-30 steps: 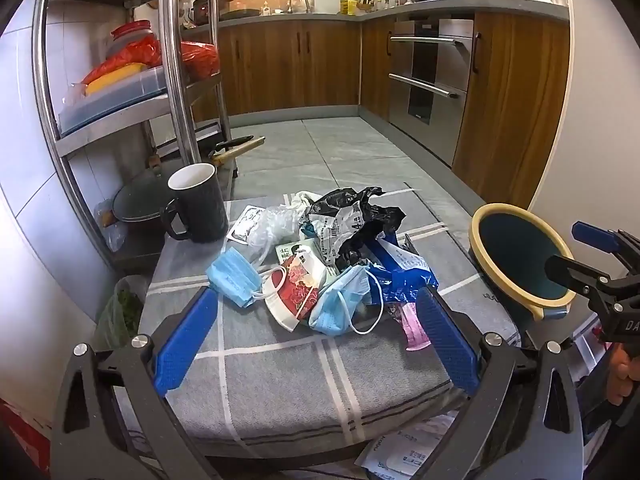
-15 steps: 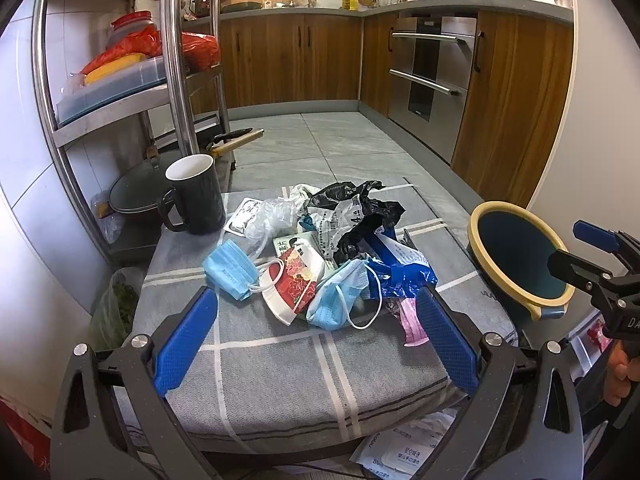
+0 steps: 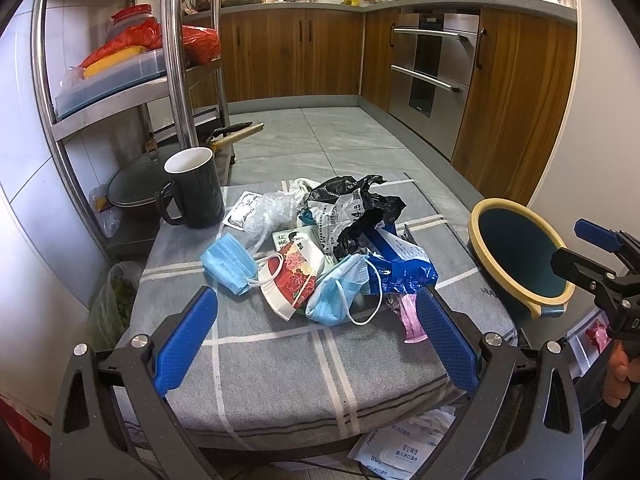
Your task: Collect trash
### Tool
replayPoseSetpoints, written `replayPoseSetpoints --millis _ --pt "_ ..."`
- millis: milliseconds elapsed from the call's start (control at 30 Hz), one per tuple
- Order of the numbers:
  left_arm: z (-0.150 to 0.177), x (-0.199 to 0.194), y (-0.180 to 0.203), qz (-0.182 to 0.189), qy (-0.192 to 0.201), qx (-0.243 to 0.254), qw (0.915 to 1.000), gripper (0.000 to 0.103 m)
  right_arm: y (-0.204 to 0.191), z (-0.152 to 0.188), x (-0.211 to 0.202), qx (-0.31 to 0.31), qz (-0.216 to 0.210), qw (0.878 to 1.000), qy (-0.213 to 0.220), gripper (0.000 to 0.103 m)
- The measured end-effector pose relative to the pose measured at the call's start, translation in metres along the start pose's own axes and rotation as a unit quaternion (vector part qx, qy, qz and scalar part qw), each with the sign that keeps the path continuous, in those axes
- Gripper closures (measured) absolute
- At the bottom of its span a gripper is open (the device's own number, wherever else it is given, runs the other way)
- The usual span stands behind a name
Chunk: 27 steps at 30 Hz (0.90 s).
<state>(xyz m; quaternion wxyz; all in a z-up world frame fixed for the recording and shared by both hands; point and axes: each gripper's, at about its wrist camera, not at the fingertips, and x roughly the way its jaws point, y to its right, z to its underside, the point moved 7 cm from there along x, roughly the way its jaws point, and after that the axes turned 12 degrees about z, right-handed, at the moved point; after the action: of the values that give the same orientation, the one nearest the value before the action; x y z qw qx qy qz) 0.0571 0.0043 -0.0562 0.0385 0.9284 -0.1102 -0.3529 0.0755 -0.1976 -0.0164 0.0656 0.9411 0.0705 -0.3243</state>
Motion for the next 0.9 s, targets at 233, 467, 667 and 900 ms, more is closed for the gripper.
replayPoseSetpoints --millis 233,467,667,900 --pt "-0.0004 0.0002 -0.0004 0.0 0.0 0.0 1.0 0.006 -0.0037 0.0 0.0003 -0.002 -0.003 1.0 0.001 0.005" --pt "0.0009 0.0 -0.0002 0.002 0.0 0.001 1.0 0.006 -0.0032 0.0003 0.0003 -0.002 -0.003 1.0 0.001 0.005" --pt "0.0015 0.0005 -0.0009 0.002 0.0 0.003 1.0 0.006 -0.0036 0.0006 0.0005 -0.002 -0.003 1.0 0.001 0.005" --pt "-0.0011 0.0004 -0.0058 0.001 0.002 -0.011 0.9999 0.006 -0.0054 0.0009 0.0007 0.0 -0.005 1.0 0.0 0.005"
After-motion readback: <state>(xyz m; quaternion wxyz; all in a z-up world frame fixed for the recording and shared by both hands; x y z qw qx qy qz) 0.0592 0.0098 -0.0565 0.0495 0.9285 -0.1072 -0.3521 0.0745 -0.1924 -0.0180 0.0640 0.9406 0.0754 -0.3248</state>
